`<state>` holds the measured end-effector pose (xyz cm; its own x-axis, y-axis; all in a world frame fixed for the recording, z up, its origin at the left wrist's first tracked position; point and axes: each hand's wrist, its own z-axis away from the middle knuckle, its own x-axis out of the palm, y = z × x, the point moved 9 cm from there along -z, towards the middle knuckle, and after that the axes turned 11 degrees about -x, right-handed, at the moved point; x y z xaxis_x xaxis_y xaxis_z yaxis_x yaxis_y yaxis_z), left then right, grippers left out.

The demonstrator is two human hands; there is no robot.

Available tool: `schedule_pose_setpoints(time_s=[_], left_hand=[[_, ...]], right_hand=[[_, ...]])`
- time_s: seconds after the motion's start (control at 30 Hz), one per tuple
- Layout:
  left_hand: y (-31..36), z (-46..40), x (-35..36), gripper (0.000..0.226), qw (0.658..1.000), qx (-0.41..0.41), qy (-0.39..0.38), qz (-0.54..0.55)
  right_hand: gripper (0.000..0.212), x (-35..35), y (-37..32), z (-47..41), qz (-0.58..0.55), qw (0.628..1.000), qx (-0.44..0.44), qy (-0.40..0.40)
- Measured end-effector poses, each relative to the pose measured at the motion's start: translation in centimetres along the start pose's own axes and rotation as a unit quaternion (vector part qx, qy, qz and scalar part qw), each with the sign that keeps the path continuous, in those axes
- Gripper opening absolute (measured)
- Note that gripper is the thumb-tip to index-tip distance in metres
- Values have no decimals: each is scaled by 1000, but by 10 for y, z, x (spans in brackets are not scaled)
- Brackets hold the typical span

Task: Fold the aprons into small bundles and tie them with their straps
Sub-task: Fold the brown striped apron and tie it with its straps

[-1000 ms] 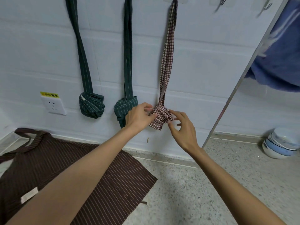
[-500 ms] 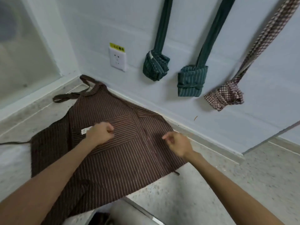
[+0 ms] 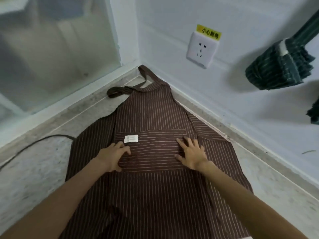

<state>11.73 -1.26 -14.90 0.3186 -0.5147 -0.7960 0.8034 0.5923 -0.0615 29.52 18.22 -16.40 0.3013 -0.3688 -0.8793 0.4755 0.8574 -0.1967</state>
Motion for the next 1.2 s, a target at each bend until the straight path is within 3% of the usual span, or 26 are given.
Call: schedule_pose_setpoints(time_s=[0.1, 0.17, 0.2, 0.3, 0.37, 0.43, 0.5, 0.57, 0.63, 0.73, 0.77, 0.8, 0.87, 0.93, 0.97, 1.03, 1.1, 1.2], left_hand=[[-37, -6, -4, 55, 986, -76, -87, -123], [-48, -19, -30, 46, 982, -119, -72, -131], [-44, -27, -46, 37, 989, -117, -24, -92], [-23, -48, -78, 40, 987, -74, 136, 42], [-3, -64, -69, 55, 993, -22, 101, 55], [6, -82, -53, 59, 999, -18, 26, 35], [6, -90, -59, 51, 995, -31, 44, 85], [4, -90, -83, 40, 972, -57, 93, 209], [6, -95, -100, 52, 937, -80, 82, 329], [21, -102, -111, 95, 901, -92, -10, 423], [23, -102, -113, 99, 901, -97, -19, 422], [19, -104, -115, 89, 908, -108, 4, 405], [-2, -104, -122, 44, 905, -138, 92, 392], [-25, -101, -117, 32, 868, -137, 101, 467], [-34, -96, -113, 31, 831, -122, 75, 537], [-55, -78, -112, 33, 761, -92, 42, 640], [-81, -58, -115, 29, 733, -92, 51, 673], [-126, -30, -101, 17, 680, -147, 47, 717]], right_hand=[[68, 16, -50, 7, 7, 995, -103, -7], [62, 15, -78, 5, -46, 984, -171, -24], [57, 9, -83, 3, -73, 981, -181, -17], [56, -27, -58, -16, -94, 983, -73, 137], [70, -42, -27, -30, -112, 976, 59, 179], [66, -39, -12, -47, -136, 973, 119, 145], [42, -42, -16, -53, -193, 962, 119, 150], [33, -53, -32, -51, -239, 949, 73, 192], [30, -64, -56, -47, -237, 948, 0, 212], [33, -70, -103, -39, -245, 947, -104, 179], [36, -69, -116, -36, -251, 947, -125, 156], [39, -64, -125, -35, -263, 947, -135, 125], [44, -49, -135, -34, -320, 938, -134, 15], [38, -45, -126, -35, -402, 909, -93, -66], [33, -52, -115, -40, -421, 903, -67, -62], [31, -76, -89, -60, -375, 927, -26, 1], [32, -101, -89, -83, -302, 953, -24, 34], [62, -129, -133, -114, -234, 964, -97, 87]])
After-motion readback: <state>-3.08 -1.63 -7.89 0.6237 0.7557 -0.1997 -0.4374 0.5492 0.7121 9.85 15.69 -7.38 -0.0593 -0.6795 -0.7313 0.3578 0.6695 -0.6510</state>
